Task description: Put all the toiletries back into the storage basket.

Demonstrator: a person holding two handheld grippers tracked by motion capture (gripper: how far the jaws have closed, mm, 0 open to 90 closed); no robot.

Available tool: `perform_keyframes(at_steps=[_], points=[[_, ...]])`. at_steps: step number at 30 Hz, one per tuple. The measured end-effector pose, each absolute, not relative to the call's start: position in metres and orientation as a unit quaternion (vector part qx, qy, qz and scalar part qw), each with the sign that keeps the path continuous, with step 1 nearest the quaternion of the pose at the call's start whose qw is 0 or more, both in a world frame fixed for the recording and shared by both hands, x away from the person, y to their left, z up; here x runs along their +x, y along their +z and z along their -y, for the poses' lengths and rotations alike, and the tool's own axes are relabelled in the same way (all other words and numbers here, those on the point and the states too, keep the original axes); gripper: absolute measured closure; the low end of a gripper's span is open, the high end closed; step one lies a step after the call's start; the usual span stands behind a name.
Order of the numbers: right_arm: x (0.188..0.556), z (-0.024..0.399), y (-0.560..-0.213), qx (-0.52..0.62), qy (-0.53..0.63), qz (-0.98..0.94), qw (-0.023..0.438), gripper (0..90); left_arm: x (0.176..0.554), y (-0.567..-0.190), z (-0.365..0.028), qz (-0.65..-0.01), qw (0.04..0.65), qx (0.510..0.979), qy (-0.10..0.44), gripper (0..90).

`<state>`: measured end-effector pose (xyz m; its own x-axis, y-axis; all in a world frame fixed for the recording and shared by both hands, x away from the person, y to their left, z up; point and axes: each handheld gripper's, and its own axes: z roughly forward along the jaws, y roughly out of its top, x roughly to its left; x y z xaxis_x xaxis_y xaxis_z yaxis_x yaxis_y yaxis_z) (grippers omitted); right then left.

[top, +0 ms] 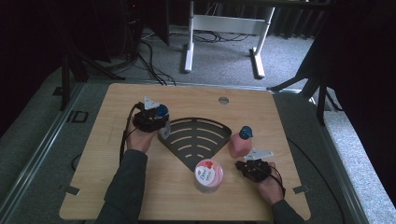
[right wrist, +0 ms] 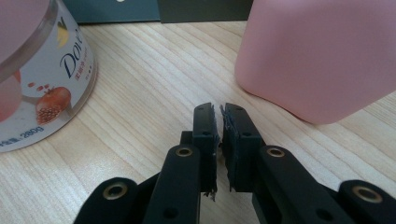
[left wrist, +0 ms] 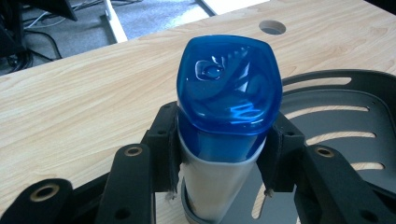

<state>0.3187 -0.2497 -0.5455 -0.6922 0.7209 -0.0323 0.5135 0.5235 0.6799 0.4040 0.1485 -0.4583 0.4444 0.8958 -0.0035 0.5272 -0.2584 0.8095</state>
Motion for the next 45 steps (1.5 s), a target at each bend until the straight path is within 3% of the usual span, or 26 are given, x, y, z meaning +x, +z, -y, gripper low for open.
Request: perform_keyframes(at_steps=[8, 20, 30, 45], points=[[0.319, 0.25, -0.546, 0.359, 0.33, -0.859, 0.157, 83.6, 0.404, -0.459, -0.148, -0.473, 0.387, 0.756, 0.236, 53.9], [0.319, 0.248, -0.546, 0.359, 0.33, -0.859, 0.156, 83.5, 0.403, -0.471, -0.152, -0.495, 0.382, 0.748, 0.225, 42.8], [0.319, 0.249, -0.546, 0.361, 0.329, -0.859, 0.157, 83.1, 0.387, -0.475, -0.16, -0.505, 0.391, 0.737, 0.224, 38.7], [0.318, 0.245, -0.544, 0.355, 0.334, -0.859, 0.154, 82.3, 0.35, -0.486, -0.16, -0.457, 0.4, 0.765, 0.216, 43.9]])
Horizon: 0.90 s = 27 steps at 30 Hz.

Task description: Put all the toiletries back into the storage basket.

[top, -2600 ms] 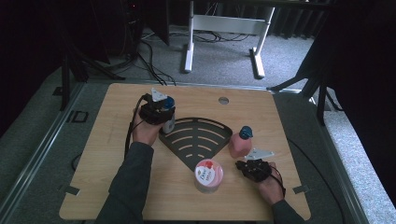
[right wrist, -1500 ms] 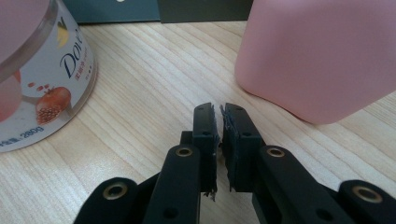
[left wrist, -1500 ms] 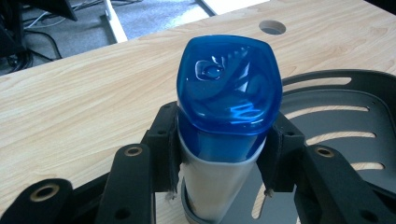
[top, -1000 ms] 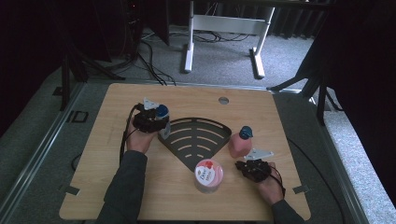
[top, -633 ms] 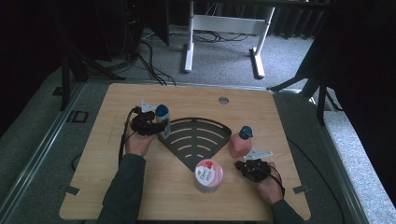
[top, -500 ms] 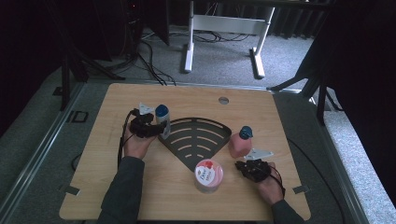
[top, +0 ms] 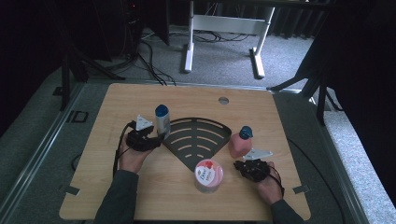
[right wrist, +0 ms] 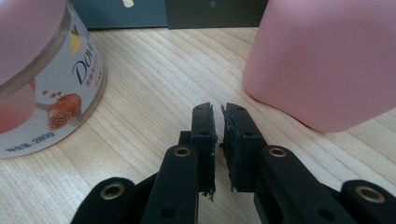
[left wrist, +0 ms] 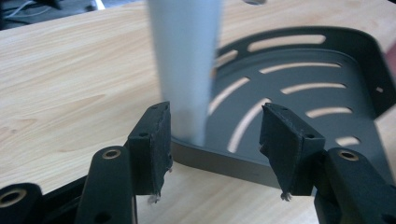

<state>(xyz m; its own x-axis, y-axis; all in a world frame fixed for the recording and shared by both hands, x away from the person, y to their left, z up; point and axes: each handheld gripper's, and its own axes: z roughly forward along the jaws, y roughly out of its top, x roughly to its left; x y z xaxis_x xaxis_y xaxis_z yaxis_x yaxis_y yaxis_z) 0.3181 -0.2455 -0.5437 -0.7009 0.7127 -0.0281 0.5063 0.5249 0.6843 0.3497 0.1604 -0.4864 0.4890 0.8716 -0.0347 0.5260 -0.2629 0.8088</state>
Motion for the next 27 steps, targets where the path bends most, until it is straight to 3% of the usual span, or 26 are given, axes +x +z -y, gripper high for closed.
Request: perform_keyframes(at_steps=[27], points=[[0.311, 0.241, -0.54, 0.323, 0.349, -0.866, 0.151, 68.4, 0.316, -0.509, -0.126, -0.366, 0.406, 0.821, 0.166, 43.6]])
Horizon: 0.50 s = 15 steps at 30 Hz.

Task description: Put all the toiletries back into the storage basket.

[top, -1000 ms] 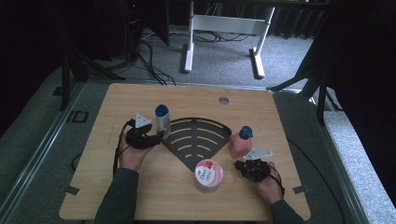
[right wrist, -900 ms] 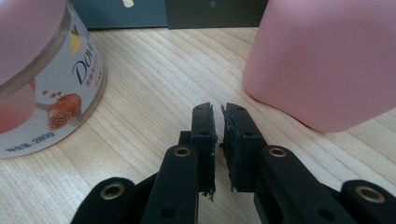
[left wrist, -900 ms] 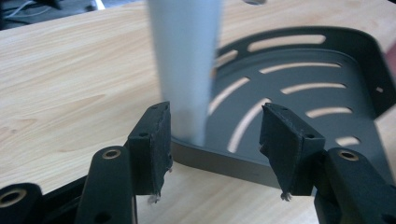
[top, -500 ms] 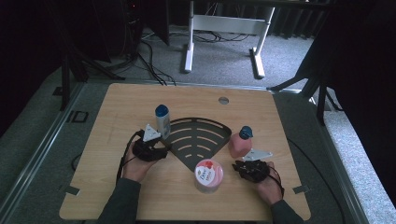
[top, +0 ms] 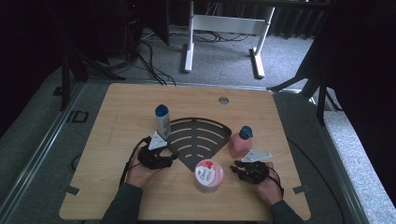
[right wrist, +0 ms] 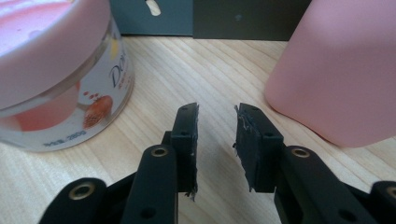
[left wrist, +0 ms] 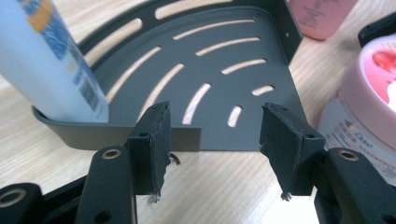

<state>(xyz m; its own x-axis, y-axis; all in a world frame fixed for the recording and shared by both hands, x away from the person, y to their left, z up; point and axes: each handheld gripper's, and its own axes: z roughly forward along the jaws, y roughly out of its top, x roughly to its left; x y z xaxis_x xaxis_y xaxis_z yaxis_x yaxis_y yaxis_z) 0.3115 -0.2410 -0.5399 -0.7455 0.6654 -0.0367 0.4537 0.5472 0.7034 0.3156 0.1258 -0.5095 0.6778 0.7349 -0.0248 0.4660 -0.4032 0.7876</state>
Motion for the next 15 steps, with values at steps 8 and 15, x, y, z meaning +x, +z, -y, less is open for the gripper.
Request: perform_keyframes(at_steps=[8, 15], points=[[0.307, 0.24, -0.537, 0.302, 0.357, -0.871, 0.147, 62.4, 0.306, -0.518, -0.12, -0.339, 0.406, 0.834, 0.156, 43.4], [0.306, 0.237, -0.534, 0.288, 0.366, -0.874, 0.138, 59.7, 0.302, -0.524, -0.116, -0.325, 0.393, 0.848, 0.145, 42.8]])
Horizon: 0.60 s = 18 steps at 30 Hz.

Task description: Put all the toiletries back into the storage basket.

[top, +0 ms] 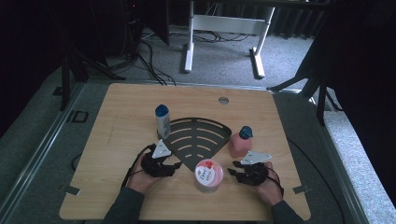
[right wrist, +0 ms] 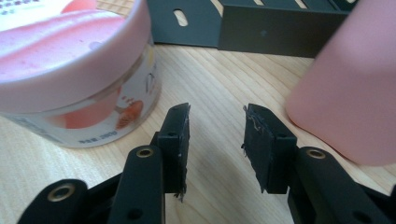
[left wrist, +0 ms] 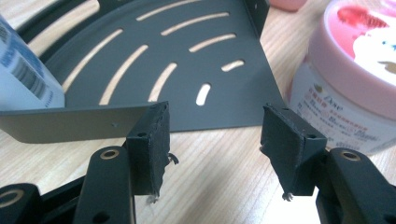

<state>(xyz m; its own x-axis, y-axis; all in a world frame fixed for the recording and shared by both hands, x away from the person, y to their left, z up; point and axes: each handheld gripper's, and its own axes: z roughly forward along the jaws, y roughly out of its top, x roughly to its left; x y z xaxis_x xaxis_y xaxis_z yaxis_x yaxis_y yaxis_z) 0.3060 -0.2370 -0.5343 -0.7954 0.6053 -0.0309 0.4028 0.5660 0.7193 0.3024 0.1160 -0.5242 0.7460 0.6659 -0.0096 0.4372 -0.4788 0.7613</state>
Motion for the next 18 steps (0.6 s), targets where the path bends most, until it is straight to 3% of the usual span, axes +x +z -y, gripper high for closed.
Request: perform_keyframes(at_steps=[18], points=[[0.304, 0.234, -0.53, 0.236, 0.39, -0.884, 0.101, 54.2, 0.298, -0.531, -0.1, -0.281, 0.379, 0.873, 0.123, 40.7]])
